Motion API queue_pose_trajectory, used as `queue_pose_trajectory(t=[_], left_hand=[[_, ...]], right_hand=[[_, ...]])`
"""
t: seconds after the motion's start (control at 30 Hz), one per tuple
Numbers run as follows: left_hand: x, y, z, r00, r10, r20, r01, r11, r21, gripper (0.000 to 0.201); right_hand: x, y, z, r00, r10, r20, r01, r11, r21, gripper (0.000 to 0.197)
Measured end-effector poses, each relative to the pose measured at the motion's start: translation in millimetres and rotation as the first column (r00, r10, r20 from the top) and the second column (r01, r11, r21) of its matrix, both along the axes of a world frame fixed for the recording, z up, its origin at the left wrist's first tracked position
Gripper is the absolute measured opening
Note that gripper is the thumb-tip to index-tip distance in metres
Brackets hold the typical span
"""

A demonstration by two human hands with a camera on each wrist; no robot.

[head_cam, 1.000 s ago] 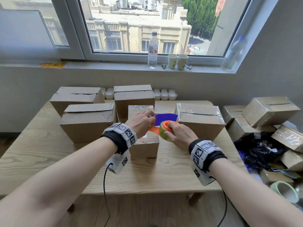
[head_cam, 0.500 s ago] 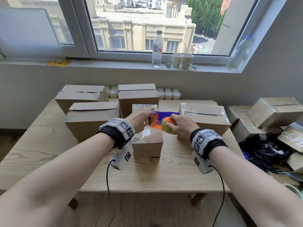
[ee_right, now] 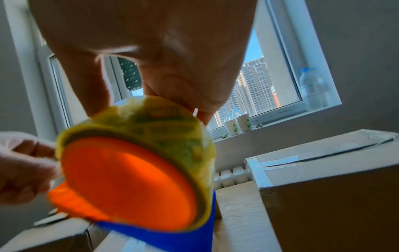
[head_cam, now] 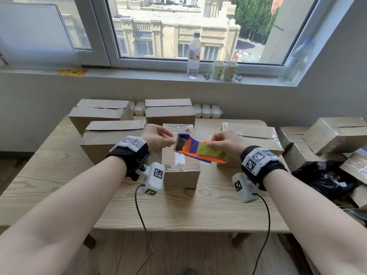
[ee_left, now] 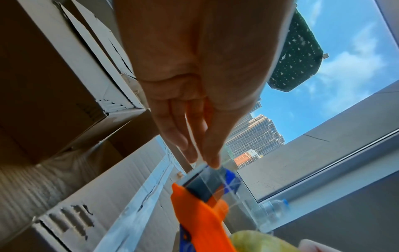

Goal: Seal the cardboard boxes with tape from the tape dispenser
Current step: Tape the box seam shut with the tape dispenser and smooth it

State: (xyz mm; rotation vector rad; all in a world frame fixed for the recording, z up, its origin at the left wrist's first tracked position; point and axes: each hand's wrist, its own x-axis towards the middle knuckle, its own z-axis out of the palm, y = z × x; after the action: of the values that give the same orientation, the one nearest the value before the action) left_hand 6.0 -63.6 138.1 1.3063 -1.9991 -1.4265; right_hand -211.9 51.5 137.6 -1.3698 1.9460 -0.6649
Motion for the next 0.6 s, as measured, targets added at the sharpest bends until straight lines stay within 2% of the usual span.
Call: queue_pose_trajectory(t=[0.07,0.13,0.2,0.27,0.33,0.37,0.5,0.6], left_hand=[[3,-1,-3,1.000,0.014,0.008,-0.014,1.000,-0.010,0.012],[10,-4,-4,0.999,0.003,0.038,-0.003,1.000,-0.019,0.011],[15,-8,-4,0.998,-0.013,0.064,0.015,1.000,-0.027,0.012],[17,-8,-3,0.997,-0.017,0.072,0.020,0.999,-0.041,0.012],[19,-7,-3,0.998,-0.001,0.059,0.002,1.000,-0.020,0.011],[20,-7,-4,0.999,0.005,0.053,-0.005,1.000,0.000,0.012],[25,-9,-6,0.999,0.030,0.038,-0.031,0.999,0.034,0.013],[25,-5,-9,0.999,0.035,0.026,-0.036,0.998,0.047,0.011]], right_hand=[[1,-1,4,0.990,-0.012,0.144,0.014,1.000,-0.009,0.018],[0,0,6,0.964,0.001,0.265,-0.001,1.000,0.000,0.014],[-4,1,7,0.953,0.017,0.302,-0.029,0.999,0.036,0.013],[-10,1,4,0.981,0.017,0.192,-0.031,0.997,0.068,0.019],[-20,1,-1,0.999,-0.007,-0.053,0.012,0.996,0.092,0.026],[-25,3,-2,0.992,-0.019,-0.122,0.030,0.996,0.087,0.028],[-36,8,-5,1.000,-0.026,0.010,0.025,0.997,0.073,0.025],[-43,12,-7,0.985,-0.055,-0.163,0.071,0.993,0.094,0.034]])
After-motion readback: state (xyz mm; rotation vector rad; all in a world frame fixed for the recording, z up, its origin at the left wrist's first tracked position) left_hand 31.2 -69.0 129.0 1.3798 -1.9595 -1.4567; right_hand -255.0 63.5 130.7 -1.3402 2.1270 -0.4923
